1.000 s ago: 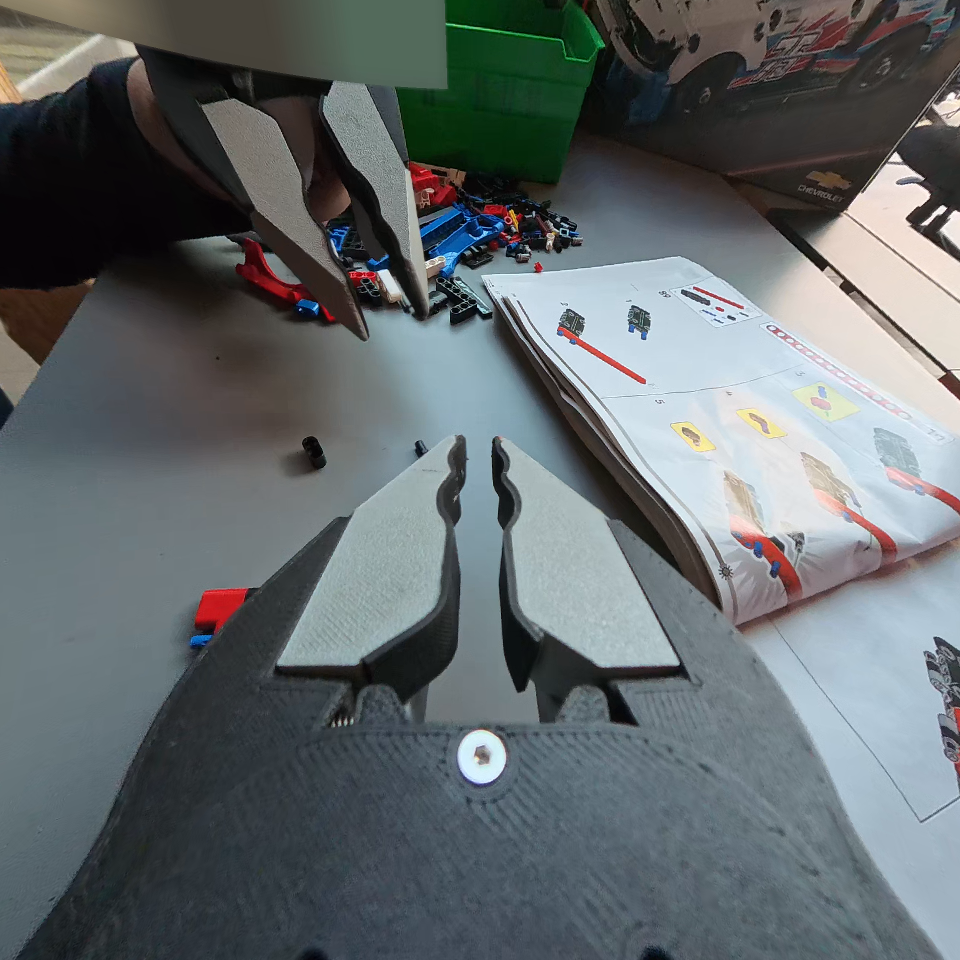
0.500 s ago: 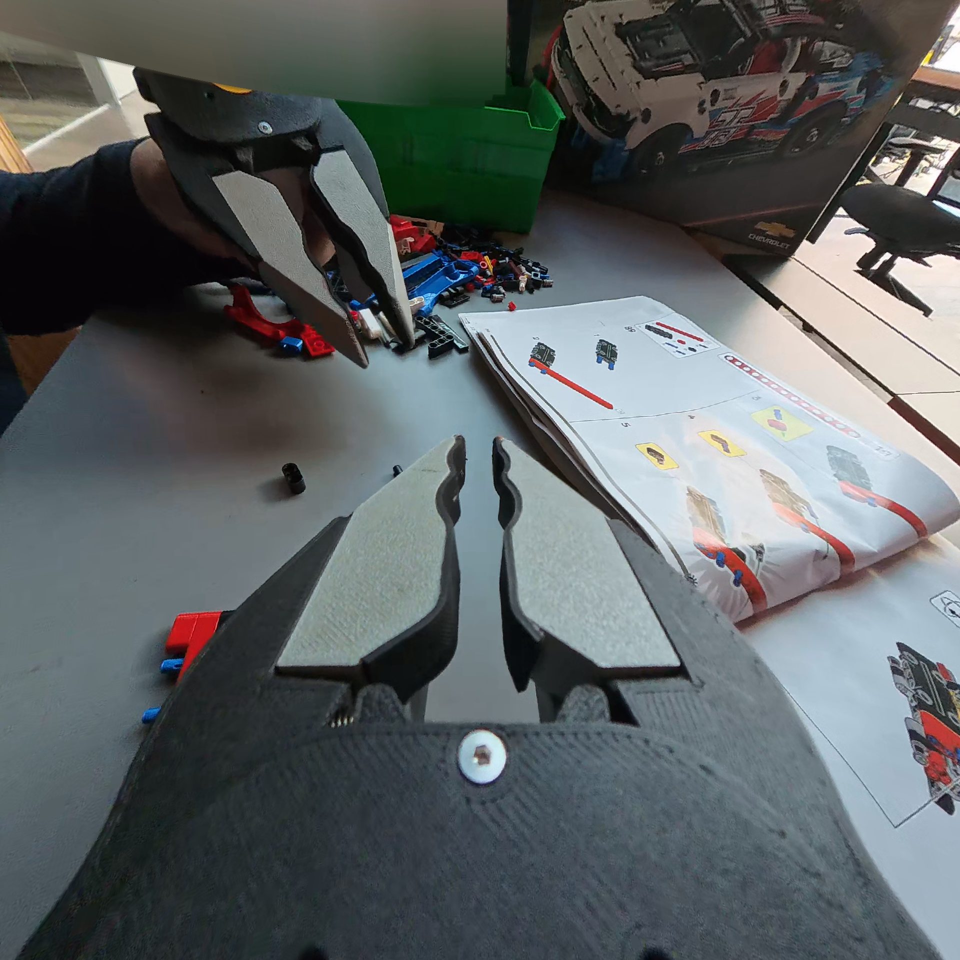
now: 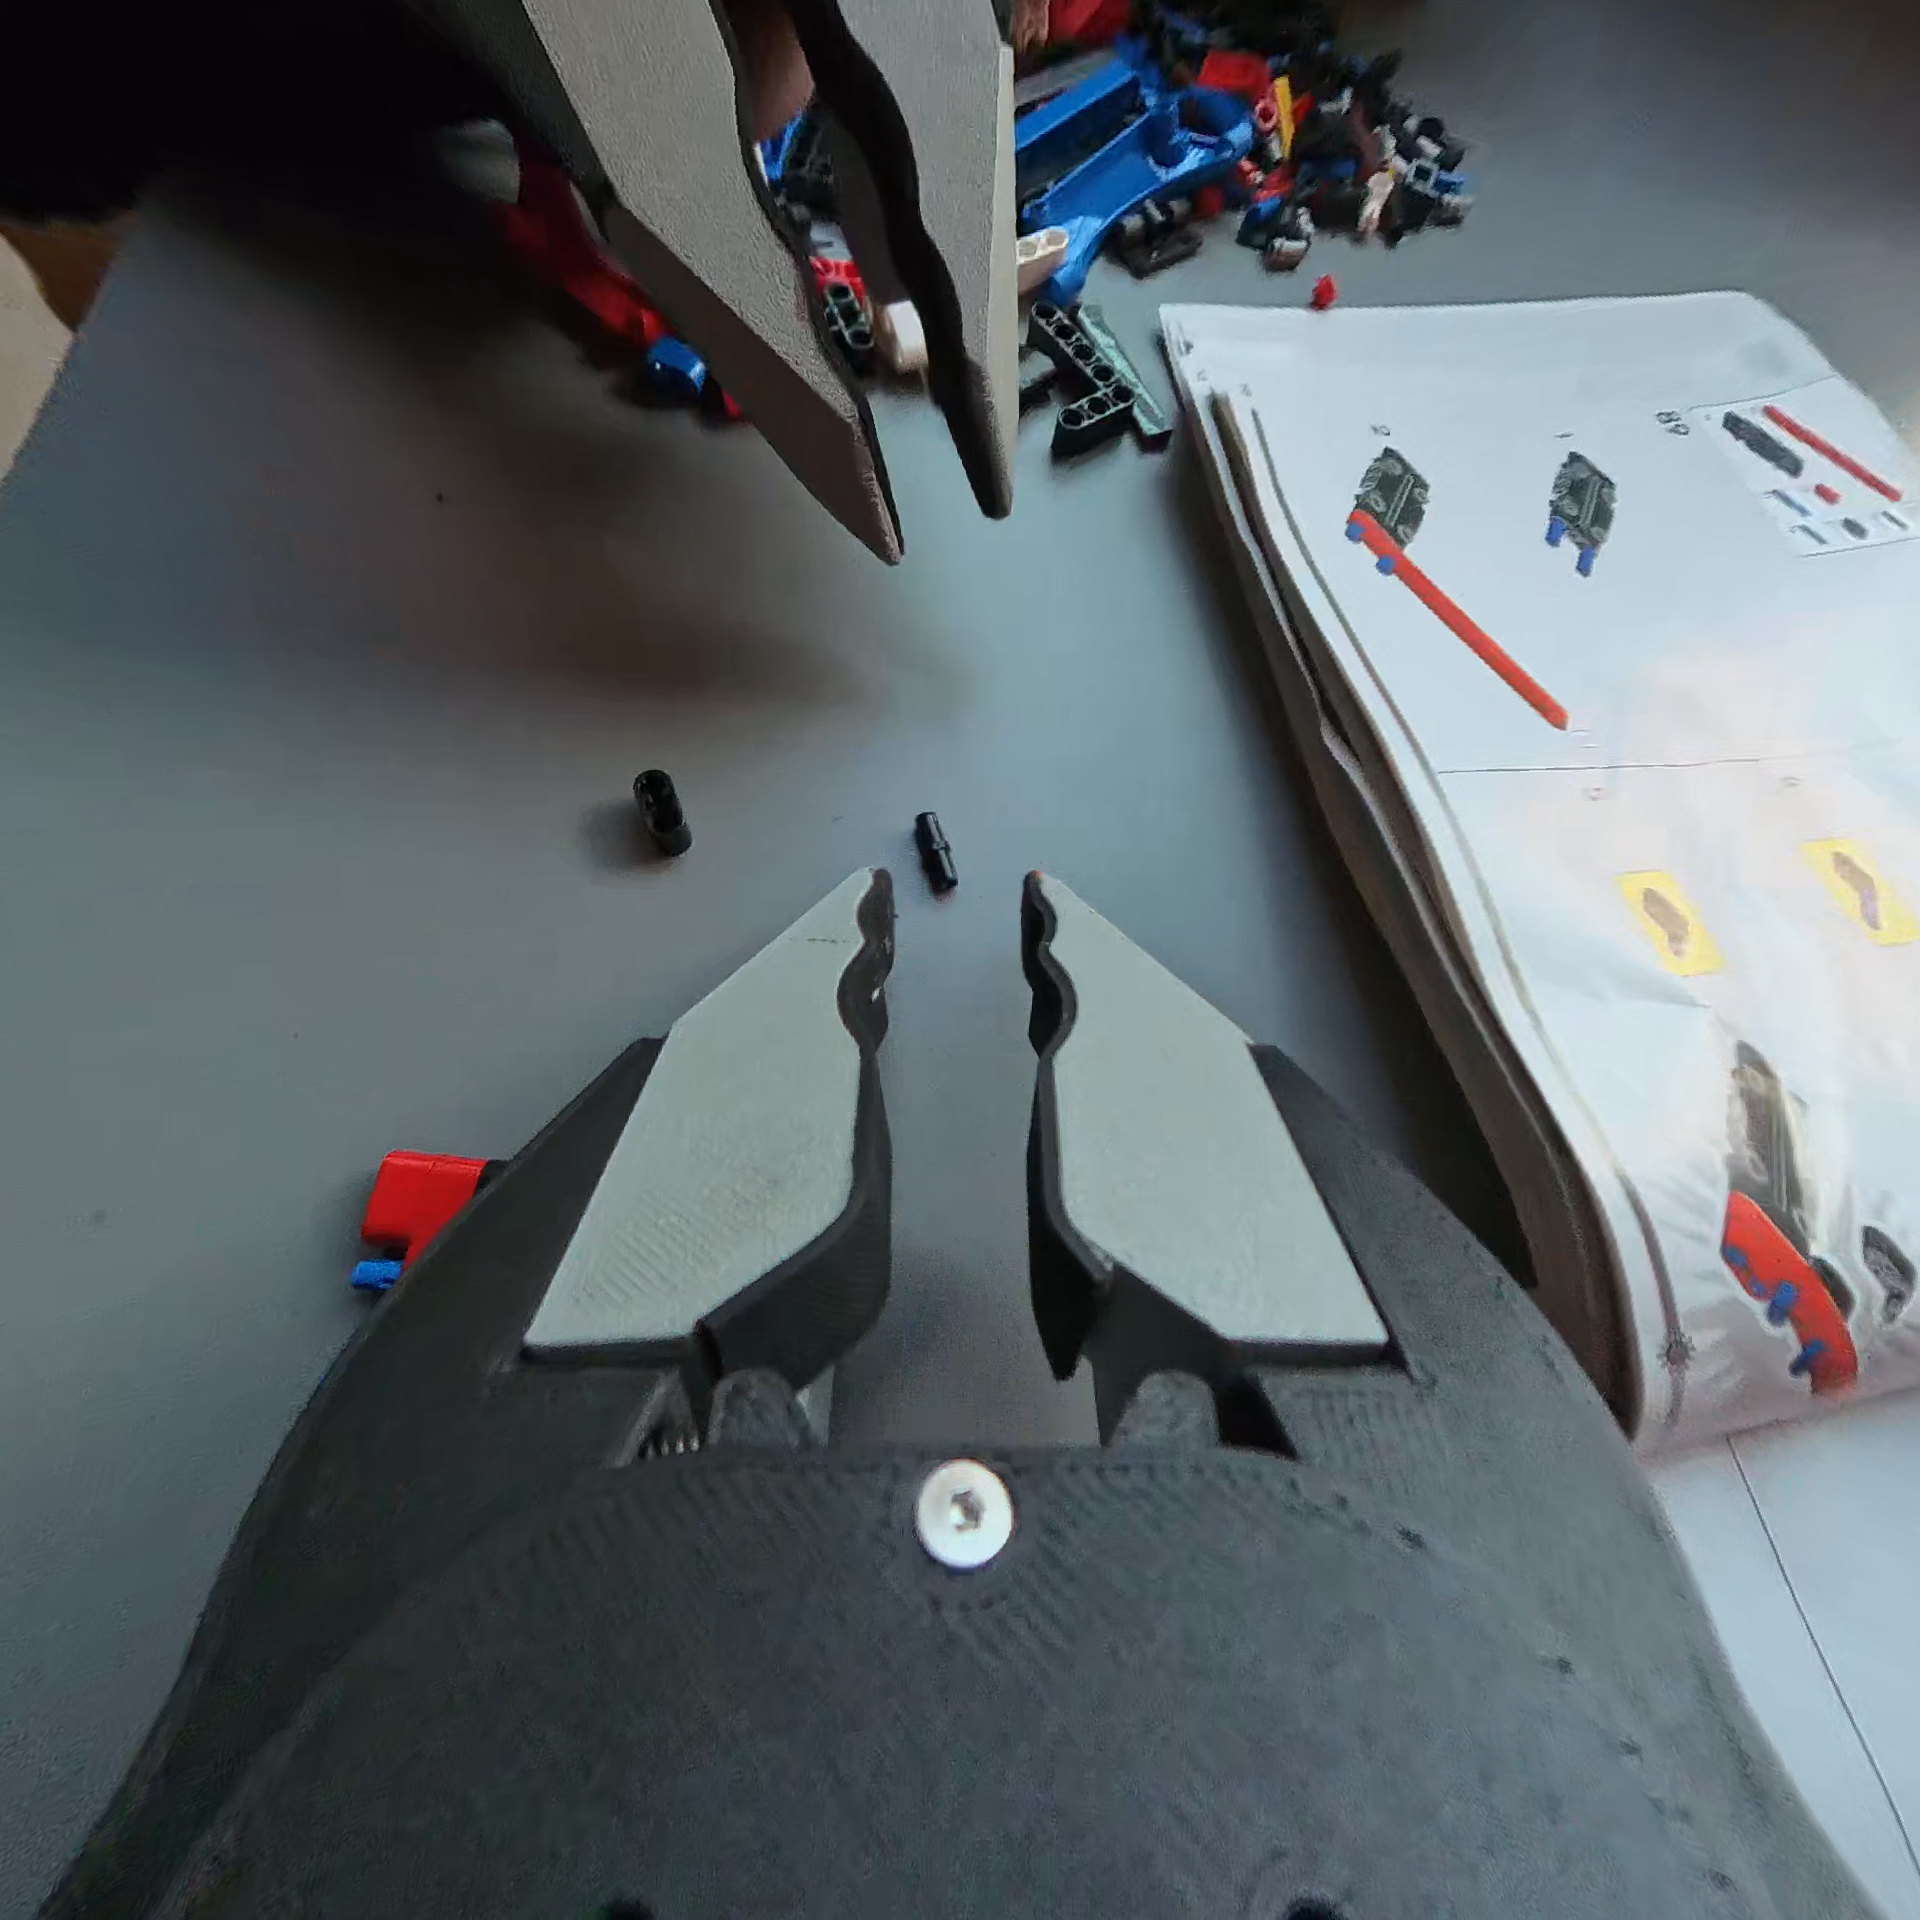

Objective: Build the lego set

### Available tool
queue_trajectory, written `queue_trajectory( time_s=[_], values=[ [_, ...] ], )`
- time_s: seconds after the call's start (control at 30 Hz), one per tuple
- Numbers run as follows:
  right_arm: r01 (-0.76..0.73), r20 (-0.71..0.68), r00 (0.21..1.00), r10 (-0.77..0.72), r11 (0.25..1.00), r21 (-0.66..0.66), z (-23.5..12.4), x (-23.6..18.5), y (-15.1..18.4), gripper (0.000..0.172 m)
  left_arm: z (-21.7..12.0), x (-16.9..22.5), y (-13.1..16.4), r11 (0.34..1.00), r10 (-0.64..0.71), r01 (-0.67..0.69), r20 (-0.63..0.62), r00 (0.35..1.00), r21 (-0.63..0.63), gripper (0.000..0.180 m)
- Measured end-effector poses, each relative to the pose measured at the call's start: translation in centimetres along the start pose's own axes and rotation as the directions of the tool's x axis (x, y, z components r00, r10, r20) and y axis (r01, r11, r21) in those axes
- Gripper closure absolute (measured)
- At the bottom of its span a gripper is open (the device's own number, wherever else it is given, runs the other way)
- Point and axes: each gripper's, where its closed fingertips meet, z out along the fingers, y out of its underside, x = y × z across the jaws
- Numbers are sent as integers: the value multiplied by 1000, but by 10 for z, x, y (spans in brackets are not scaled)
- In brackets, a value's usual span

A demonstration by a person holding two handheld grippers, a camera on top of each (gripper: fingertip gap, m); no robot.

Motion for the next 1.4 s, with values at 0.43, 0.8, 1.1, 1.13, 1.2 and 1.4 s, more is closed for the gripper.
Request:
queue_trajectory(
  time_s=[0.43, 0.8, 1.1, 1.13, 1.2, 1.4],
  values=[
    [-11, 94, 995, 18, 997, -76, 14, -3, 4, 171, 5, 21, -1, 999, 50, -49, -78, 996, 14, 165],
    [-65, 97, 993, 66, 998, -15, -6, -31, -15, 171, 13, 50, -16, 988, 157, -156, -153, 976, 16, 163],
    [-117, 164, 980, 114, 993, 12, -12, -41, -18, 171, 16, 65, -24, 972, 233, -225, -182, 955, 63, 170],
    [-118, 169, 979, 114, 993, 11, -12, -42, -18, 171, 16, 65, -24, 972, 234, -225, -185, 955, 65, 170],
    [-117, 179, 977, 114, 993, 7, -11, -43, -18, 171, 17, 65, -24, 973, 232, -223, -182, 956, 68, 170],
    [-132, 208, 970, 127, 991, 12, -10, -43, -20, 171, 18, 64, -23, 968, 251, -241, -184, 950, 72, 178]
  ],
)
